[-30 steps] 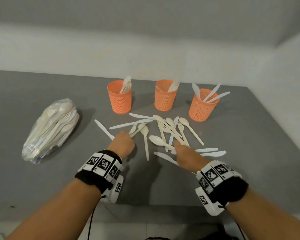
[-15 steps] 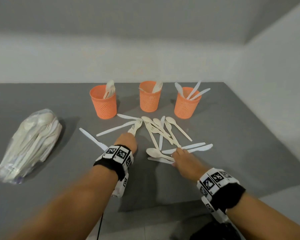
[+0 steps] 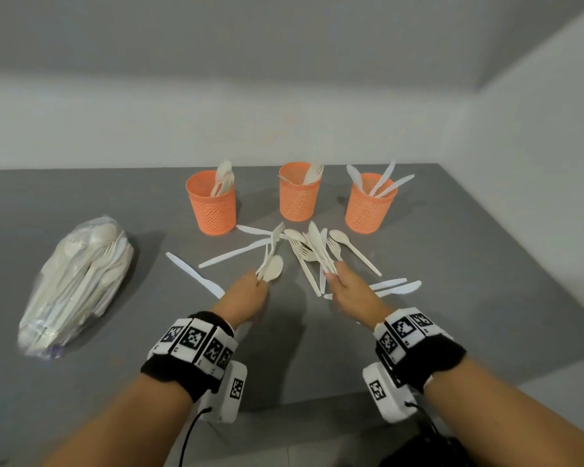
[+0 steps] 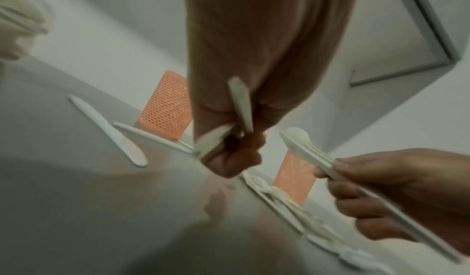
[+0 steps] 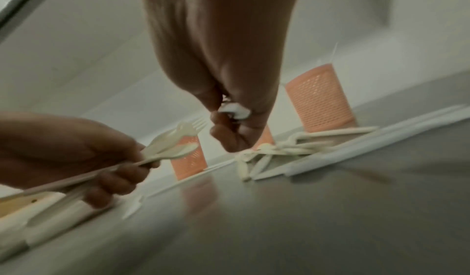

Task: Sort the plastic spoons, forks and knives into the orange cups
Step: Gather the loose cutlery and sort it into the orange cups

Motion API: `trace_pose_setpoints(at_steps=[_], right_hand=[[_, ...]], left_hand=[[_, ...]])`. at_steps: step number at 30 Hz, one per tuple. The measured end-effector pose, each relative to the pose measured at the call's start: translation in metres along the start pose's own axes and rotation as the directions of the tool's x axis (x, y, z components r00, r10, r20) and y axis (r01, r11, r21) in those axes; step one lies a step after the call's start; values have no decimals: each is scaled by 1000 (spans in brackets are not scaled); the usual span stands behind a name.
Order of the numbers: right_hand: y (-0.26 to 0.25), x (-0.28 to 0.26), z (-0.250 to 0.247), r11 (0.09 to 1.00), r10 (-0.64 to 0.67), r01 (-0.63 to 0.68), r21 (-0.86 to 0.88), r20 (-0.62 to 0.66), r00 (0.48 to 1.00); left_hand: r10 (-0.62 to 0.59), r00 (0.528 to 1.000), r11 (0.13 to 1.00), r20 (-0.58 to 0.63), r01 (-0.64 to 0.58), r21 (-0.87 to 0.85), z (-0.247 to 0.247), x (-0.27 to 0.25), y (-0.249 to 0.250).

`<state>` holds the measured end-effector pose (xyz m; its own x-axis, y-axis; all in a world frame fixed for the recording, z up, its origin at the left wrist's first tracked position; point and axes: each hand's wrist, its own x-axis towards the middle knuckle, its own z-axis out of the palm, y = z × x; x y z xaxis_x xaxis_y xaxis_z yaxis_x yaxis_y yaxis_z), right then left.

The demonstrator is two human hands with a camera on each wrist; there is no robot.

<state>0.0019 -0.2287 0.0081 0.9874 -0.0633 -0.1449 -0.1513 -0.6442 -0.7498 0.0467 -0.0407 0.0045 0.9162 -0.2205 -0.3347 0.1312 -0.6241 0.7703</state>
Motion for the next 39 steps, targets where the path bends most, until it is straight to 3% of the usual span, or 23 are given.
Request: trace_pose_setpoints(at_steps=[3,7,9,11,14,17,19,21,23,26,30,33,36,39], right_hand=[[-25,11,16,986,36,-33,162,-13,999],[-60,16,38,966,-117,132,224,-79,990],[-68,17,44,972,-149,166,167,-107,983],[-67,14,44,983,-171,172,56,-30,985],[-55,7,28,988,-151,147,44,111,982],[-19,6,-7,999,11,-8,51,-62,998],[18,9,-34,968,93,-127,-216,-161,983],[46,8,-51,874,190,-209,-439,-87,978],[63,9,-56,841,207,-169,-513,17,978],[66,9,-61,824,106,-57,-563,54,993],[66,5,-63,720,42,101,-686,188,981],[67,-1,-60,641,39,192,-743,281,959],[59,-2,-59,708,20,142,-692,221,975],[33,2,-57,907,-102,116,-404,57,993]], left_hand=[[82,996,955,-38,-89,-282,2,-4,13],[223,972,859,-71,-231,-457,12,-2,28],[173,981,761,-86,-189,-620,14,4,33],[66,994,707,-85,-106,-699,12,11,35],[-23,995,699,-92,-50,-713,12,16,34],[-41,992,747,-115,-46,-663,12,18,30],[-57,993,735,-100,-26,-678,11,17,30],[-73,994,713,-84,-7,-701,11,16,32],[-75,995,688,-65,5,-726,12,15,35],[-48,999,653,-16,19,-757,16,13,39],[29,999,709,37,6,-706,18,11,37],[44,999,699,27,-12,-715,19,10,37],[48,998,688,30,-11,-725,18,10,34],[79,993,679,86,10,-734,18,8,34]])
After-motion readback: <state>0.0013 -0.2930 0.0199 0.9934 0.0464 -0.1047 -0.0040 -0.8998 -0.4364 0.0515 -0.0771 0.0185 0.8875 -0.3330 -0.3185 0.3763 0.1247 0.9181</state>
